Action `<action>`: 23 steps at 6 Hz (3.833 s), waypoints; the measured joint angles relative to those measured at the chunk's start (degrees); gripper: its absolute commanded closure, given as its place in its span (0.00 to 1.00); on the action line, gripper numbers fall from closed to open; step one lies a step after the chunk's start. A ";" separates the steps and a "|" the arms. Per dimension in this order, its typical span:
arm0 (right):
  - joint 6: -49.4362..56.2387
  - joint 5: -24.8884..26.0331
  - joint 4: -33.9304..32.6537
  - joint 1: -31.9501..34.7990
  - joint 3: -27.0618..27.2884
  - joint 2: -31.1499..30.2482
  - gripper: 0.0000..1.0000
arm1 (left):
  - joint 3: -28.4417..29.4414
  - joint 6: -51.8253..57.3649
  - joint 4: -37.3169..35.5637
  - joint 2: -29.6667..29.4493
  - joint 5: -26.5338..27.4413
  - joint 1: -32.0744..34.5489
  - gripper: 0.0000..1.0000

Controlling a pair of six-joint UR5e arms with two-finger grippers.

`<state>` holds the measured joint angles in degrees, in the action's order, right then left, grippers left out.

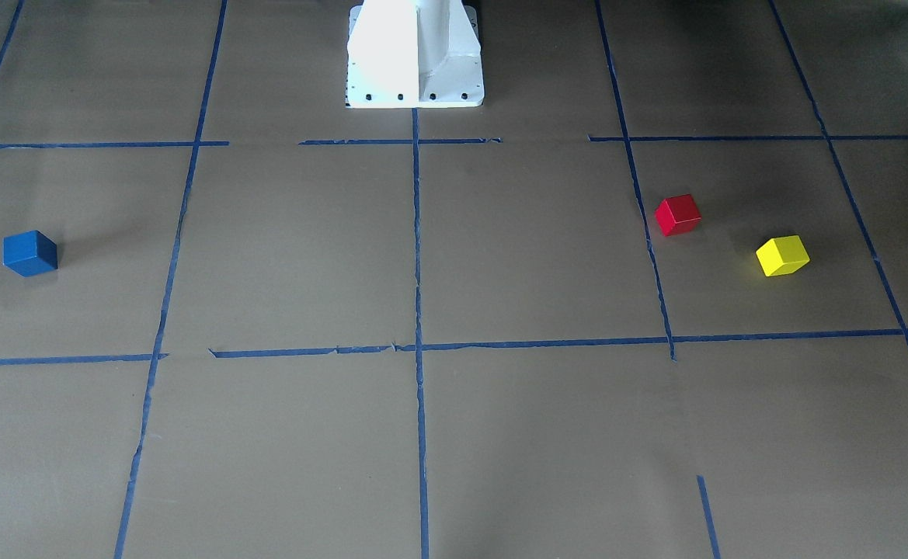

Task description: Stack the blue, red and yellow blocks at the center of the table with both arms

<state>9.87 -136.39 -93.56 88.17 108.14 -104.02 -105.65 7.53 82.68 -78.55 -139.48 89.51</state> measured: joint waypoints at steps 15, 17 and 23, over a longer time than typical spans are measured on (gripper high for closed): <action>-32.33 7.47 28.12 -28.66 -10.36 7.61 0.01 | 1.37 -0.14 0.97 -2.64 -0.43 -0.89 0.00; -33.98 9.46 28.31 -31.21 -12.57 9.07 0.09 | 0.42 -0.14 0.91 -2.58 -0.47 -0.84 0.00; -40.15 8.52 31.90 -34.44 -7.86 12.52 1.00 | 0.02 0.18 1.24 -2.54 -0.53 -0.83 0.00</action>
<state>-30.28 -127.87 -61.66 53.73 100.28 -91.50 -105.62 7.71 83.92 -81.09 -140.01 88.68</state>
